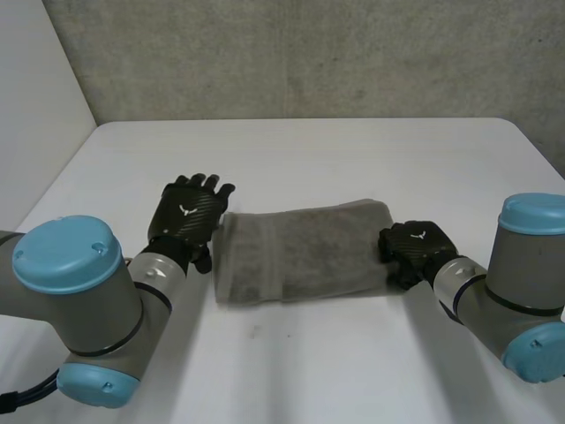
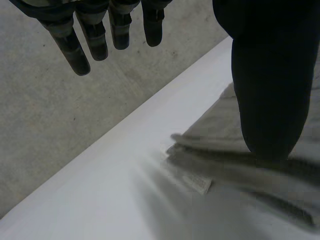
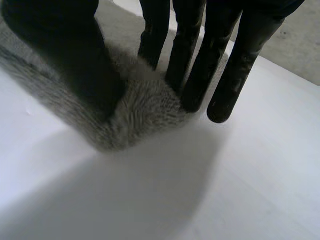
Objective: Fold the laundry
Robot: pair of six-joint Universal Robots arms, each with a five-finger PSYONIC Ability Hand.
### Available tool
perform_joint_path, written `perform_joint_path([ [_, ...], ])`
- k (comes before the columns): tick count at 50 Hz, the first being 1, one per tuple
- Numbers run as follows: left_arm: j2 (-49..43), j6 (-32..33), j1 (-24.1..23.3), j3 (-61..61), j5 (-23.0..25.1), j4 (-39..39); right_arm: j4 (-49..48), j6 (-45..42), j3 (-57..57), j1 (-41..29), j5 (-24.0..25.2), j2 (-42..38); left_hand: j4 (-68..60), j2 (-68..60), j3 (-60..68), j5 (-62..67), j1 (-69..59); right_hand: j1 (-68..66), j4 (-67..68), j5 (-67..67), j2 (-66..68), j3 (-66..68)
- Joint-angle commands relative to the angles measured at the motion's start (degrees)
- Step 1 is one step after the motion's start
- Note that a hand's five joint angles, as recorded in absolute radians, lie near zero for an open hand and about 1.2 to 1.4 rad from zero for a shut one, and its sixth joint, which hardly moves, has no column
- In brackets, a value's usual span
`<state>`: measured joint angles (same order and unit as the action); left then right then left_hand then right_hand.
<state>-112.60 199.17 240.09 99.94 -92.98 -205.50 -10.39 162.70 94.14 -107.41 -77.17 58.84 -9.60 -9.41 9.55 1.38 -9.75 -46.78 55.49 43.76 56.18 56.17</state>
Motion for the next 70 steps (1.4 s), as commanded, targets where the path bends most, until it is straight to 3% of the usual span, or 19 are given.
perform_joint_path([
  [1,1.68,-0.19,0.55,1.40,-0.10,0.09,-2.80,-4.93,-0.45,1.50,-0.87,-0.56,-0.40,-0.59,0.45,-1.38,-0.25,-33.22,24.51,26.24,23.82,23.83],
  [9,2.65,-0.19,0.82,1.66,-0.27,0.01,-3.32,-14.69,-5.02,-1.84,-1.05,3.39,-0.40,-0.59,0.45,-1.38,-0.25,-33.22,24.51,26.24,23.82,23.83],
  [14,4.14,-0.19,1.60,2.01,-0.45,0.01,-3.50,-18.46,-12.92,-18.59,-0.44,-0.11,-0.40,-0.59,0.45,-1.38,-0.25,-33.22,24.51,26.24,23.82,23.83],
  [20,5.20,-0.19,2.49,2.71,-0.54,0.09,-4.55,-22.60,-13.46,-26.71,0.80,-4.78,-0.40,-0.59,0.45,-1.38,-0.25,-33.22,24.51,26.24,23.82,23.83],
  [24,7.04,-0.36,3.89,3.24,-0.54,0.27,-7.10,-27.68,-9.78,-30.66,5.18,-8.12,-0.40,-0.59,0.45,-1.38,-0.25,-33.22,24.51,26.24,23.82,23.83],
  [28,7.40,-0.36,4.24,3.33,-0.63,0.36,-8.33,-28.05,-8.28,-30.67,6.86,-7.77,-0.44,-0.64,0.50,-1.34,-0.30,-33.22,24.51,26.24,23.82,23.83],
  [29,7.40,-0.62,4.24,3.24,-0.54,0.36,-8.68,-27.27,-8.28,-30.67,6.60,-6.90,-0.78,-0.97,0.83,-1.00,-0.63,-21.96,13.24,14.98,12.56,12.56],
  [30,7.40,-1.23,4.16,3.24,-0.54,0.36,-8.42,-25.69,-8.19,-30.41,5.99,-5.24,-0.78,-0.98,0.83,-1.00,-0.63,13.46,-22.17,-20.44,-22.86,-22.86],
  [31,7.40,-1.24,4.16,3.24,-0.54,0.36,-8.42,-25.68,-8.19,-30.41,5.98,-5.22,-0.78,-0.98,0.83,-1.00,-0.63,13.81,-22.53,-20.79,-23.21,-23.21],
  [32,7.40,-1.94,3.98,3.07,-0.54,0.36,-8.16,-23.06,-7.84,-29.36,4.94,-3.66,-0.78,-0.98,0.83,-1.00,-0.63,36.78,-45.49,-43.76,-46.18,-46.17],
  [41,7.40,-7.82,0.83,-1.31,-0.45,0.71,-5.53,3.63,-4.67,-18.82,2.20,8.56,-2.96,-3.16,3.02,1.18,-2.82,36.78,-45.49,-43.76,-46.18,-46.17],
  [42,7.40,-7.83,0.82,-1.33,-0.45,0.71,-5.52,3.68,-4.67,-18.80,2.20,8.58,-2.97,-3.16,3.02,1.19,-2.82,36.78,-45.49,-43.76,-46.18,-46.17],
  [44,6.52,-11.15,-1.90,-4.82,-0.36,2.89,-1.68,12.34,-5.54,-14.43,2.38,10.42,-4.97,-5.17,5.03,3.20,-4.83,36.78,-45.49,-43.76,-46.18,-46.17],
  [47,5.90,-13.28,-2.96,-6.86,-0.27,4.93,0.63,15.63,-6.43,-12.48,2.73,10.69,-6.33,-6.53,6.38,4.55,-6.18,36.78,-45.49,-43.76,-46.18,-46.17],
  [49,2.58,-18.70,-4.63,-11.59,-0.36,9.65,5.18,19.84,-10.28,-10.20,4.13,9.64,-6.33,-6.53,6.38,4.55,-6.18,36.78,-45.49,-43.76,-46.18,-46.17],
  [57,-9.63,-29.70,-7.88,-22.23,-0.71,21.25,12.66,18.80,-20.82,-8.52,6.77,-2.21,-5.99,-6.19,6.05,4.22,-5.85,36.78,-45.49,-43.76,-46.18,-46.17],
  [63,-14.14,-30.68,-7.89,-23.39,-4.76,24.26,13.99,17.04,-25.15,-9.05,6.95,-8.74,-5.82,-6.02,5.88,4.05,-5.68,36.78,-45.49,-43.76,-46.18,-46.17],
  [65,-15.10,-30.33,-7.71,-22.51,-8.60,24.44,13.82,14.94,-26.38,-9.57,6.95,-11.45,-5.66,-5.85,5.71,3.88,-5.51,36.78,-45.49,-43.76,-46.18,-46.17],
  [70,-15.11,-30.16,-7.19,-20.32,-11.17,24.26,13.73,11.77,-27.52,-11.41,6.51,-14.53,-5.32,-5.52,5.38,3.54,-5.17,36.78,-45.49,-43.76,-46.18,-46.17],
])
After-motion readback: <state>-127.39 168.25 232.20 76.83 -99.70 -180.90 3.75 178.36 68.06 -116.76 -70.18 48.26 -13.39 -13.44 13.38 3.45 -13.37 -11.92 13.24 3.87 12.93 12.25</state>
